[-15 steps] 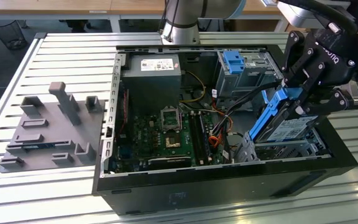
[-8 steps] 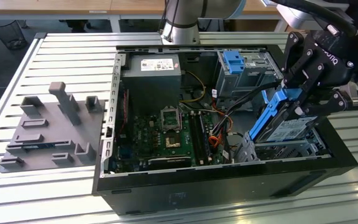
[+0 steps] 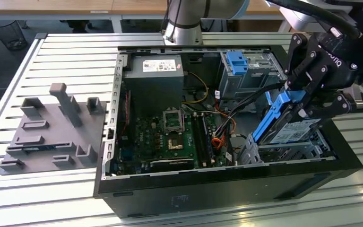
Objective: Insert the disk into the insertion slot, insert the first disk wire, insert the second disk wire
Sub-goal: 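Insert the disk into the insertion slot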
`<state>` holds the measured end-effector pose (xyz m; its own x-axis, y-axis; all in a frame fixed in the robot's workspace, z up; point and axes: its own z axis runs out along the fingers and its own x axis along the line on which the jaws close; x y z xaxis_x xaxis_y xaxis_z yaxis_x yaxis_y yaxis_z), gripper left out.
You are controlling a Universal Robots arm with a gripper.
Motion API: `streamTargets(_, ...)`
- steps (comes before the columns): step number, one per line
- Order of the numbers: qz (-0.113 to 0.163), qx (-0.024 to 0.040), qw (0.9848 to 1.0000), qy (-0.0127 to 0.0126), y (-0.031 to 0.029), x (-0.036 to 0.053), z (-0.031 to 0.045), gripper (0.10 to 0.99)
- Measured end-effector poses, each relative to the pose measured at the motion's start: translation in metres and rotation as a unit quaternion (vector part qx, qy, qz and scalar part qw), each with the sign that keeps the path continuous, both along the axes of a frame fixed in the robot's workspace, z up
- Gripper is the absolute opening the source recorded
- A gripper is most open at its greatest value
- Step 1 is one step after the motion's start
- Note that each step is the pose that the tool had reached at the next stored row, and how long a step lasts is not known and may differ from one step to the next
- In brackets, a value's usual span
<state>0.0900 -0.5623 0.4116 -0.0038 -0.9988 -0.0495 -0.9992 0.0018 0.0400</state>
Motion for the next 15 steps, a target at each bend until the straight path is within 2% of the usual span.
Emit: streamTargets(15, 0.000, 0.0000, 1.0000, 0.0000, 0.0000, 0.0000, -0.0034, 0.365)
